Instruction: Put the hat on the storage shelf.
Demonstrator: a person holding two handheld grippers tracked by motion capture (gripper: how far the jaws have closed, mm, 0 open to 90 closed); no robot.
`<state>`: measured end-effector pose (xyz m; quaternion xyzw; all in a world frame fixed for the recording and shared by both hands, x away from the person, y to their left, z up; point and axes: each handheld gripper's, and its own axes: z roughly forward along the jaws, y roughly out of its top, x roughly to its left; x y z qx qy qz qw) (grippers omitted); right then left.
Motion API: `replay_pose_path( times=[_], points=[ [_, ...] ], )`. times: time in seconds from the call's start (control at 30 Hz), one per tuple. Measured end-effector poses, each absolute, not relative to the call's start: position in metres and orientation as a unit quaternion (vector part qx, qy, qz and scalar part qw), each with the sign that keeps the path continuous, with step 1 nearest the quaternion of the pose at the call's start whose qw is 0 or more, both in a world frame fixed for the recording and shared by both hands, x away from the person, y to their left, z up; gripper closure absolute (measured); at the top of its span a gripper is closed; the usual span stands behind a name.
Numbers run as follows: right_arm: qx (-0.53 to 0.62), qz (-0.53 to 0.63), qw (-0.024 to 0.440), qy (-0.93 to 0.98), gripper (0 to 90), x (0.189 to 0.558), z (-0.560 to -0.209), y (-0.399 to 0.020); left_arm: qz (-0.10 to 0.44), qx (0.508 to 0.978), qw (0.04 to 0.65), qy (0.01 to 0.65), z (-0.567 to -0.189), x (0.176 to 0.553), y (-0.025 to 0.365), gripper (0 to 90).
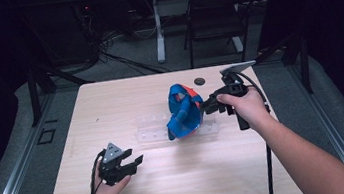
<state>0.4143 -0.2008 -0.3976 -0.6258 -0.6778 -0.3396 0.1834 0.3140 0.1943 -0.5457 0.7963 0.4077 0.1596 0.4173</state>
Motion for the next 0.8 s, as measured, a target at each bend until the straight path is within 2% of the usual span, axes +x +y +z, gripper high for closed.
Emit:
replay_pose_path(
  times=[0.23,0.37,0.8],
  points=[
    [-0.627,-0.337,0.153,-0.685,60.3,0.41,-0.399,-0.21,0.162,0.796,0.413,0.413,-0.551,0.318,0.198,48.0],
    [-0.627,-0.33,0.152,-0.69,59.4,0.408,-0.401,-0.213,0.161,0.795,0.408,0.419,-0.554,0.321,0.2,47.9],
    [-0.619,-0.322,0.113,-0.707,54.2,0.382,-0.431,-0.22,0.155,0.794,0.405,0.426,-0.558,0.323,0.2,47.5]
  ],
)
